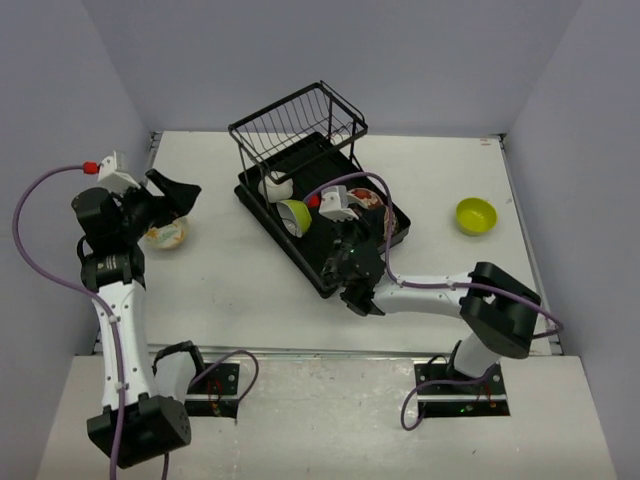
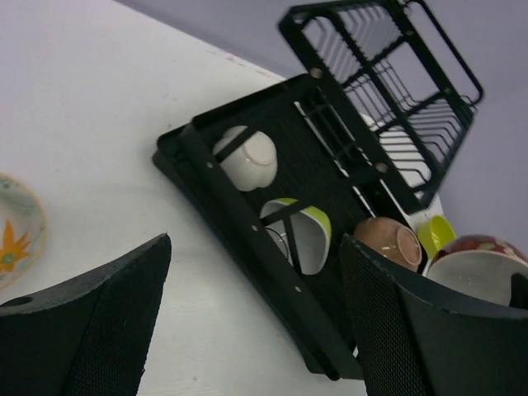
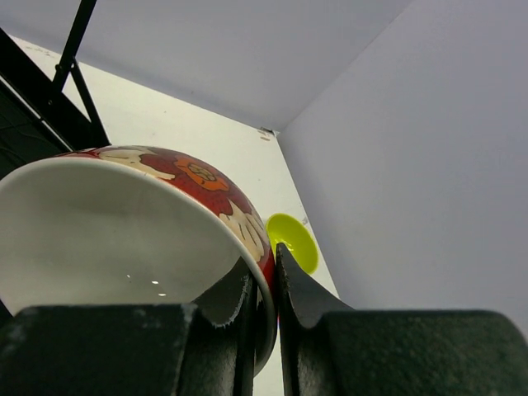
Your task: Unload the bowls from the dish rack
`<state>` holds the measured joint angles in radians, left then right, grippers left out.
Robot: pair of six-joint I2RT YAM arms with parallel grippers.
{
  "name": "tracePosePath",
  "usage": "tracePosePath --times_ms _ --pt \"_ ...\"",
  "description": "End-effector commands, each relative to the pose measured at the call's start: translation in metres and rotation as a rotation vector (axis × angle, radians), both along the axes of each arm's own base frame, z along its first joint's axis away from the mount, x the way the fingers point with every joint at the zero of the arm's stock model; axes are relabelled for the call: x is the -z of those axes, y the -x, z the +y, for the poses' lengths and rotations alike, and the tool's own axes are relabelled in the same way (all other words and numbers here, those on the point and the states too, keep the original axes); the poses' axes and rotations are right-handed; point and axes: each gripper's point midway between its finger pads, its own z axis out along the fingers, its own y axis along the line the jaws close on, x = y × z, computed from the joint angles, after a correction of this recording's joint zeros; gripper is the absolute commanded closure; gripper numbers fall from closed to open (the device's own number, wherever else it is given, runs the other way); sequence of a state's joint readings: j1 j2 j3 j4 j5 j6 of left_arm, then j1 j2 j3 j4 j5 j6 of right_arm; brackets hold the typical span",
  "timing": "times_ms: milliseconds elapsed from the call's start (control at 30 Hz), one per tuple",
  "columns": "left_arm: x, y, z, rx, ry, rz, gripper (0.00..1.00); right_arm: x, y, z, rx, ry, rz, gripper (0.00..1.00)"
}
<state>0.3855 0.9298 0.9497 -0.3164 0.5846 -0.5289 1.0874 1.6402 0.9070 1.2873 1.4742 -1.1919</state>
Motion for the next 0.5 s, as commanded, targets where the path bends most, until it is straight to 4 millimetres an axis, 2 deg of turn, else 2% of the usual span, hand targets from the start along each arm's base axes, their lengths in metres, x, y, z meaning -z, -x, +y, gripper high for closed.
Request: tracePosePath --times_ms 0,67,133,300,333,400,433,467 --pt "-0.013 0.019 -0.036 0.137 -0.034 -0.077 0.17 -0.036 0.020 -0.028 0.020 -0.349 -0.152 1.00" --pt "-0.009 0.026 -0.039 0.134 -0.022 -0.060 0.17 -0.042 0.026 -0.038 0.018 -0.367 -0.161 1.00" --pt "-0.014 0.034 -0.043 0.139 -0.021 -0.077 0.17 -0.053 0.029 -0.045 0.017 -0.375 -0.169 1.00" --pt "-0.018 0.046 -0.047 0.134 -0.015 -0.076 0.16 -0.117 0.035 -0.057 0.012 -0.433 -0.225 1.00" --pt "-0.020 0.047 -0.048 0.143 -0.014 -0.080 0.16 -0.135 0.035 -0.058 0.013 -0.462 -0.244 1.00" --pt "-0.024 0.050 -0.053 0.169 -0.008 -0.090 0.16 -0.149 0.035 -0.057 0.014 -0.444 -0.242 1.00" --pt "-0.027 0.051 -0.053 0.172 -0.010 -0.096 0.16 -0.167 0.035 -0.058 0.012 -0.463 -0.263 1.00" --pt "-0.027 0.052 -0.057 0.195 -0.008 -0.097 0.16 -0.175 0.034 -0.057 0.014 -0.460 -0.267 1.00"
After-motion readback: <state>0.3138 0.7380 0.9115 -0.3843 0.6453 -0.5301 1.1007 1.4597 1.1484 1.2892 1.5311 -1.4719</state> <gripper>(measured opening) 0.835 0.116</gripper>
